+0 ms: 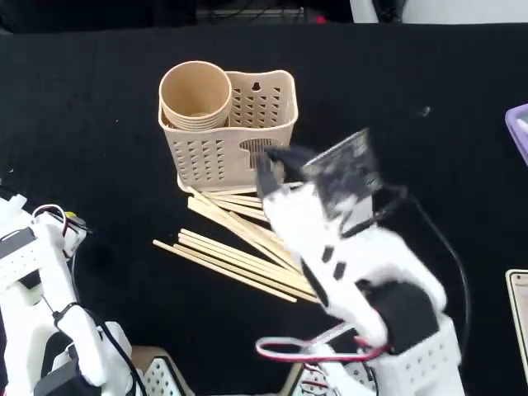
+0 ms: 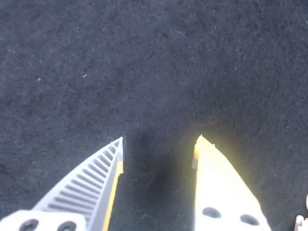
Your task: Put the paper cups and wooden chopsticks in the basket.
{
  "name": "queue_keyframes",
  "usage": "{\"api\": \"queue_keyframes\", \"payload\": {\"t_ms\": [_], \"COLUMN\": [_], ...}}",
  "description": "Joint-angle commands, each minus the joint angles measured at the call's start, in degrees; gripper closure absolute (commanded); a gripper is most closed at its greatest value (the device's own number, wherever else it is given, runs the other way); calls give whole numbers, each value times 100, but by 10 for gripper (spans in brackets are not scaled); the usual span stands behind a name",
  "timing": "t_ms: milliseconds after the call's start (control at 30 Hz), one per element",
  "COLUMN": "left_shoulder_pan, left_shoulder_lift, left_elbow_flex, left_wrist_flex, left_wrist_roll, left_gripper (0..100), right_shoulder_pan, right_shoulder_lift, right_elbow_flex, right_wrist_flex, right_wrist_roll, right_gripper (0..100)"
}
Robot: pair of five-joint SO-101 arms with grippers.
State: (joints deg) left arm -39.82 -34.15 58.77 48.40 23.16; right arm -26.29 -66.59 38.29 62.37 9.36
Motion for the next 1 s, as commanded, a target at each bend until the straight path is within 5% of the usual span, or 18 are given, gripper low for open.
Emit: {"api": "queue_keyframes", "payload": {"t_ms": [0, 367, 967], "left_shoulder_pan": [66, 66, 57], "left_shoulder_lift": [-141, -141, -141], "left_elbow_flex": [-224, -215, -215], "left_wrist_flex": [-70, -70, -70], "left_wrist_roll": [35, 26, 26], "left_gripper": [770, 770, 770], "right_shoulder_pan": [88, 105, 659], "right_shoulder_lift": [-136, -127, -127], "right_elbow_flex": [1033, 3574, 4593], "right_wrist_flex": [642, 290, -1204], "right_wrist_roll": [897, 2673, 2910], "right_gripper": [819, 832, 832]}}
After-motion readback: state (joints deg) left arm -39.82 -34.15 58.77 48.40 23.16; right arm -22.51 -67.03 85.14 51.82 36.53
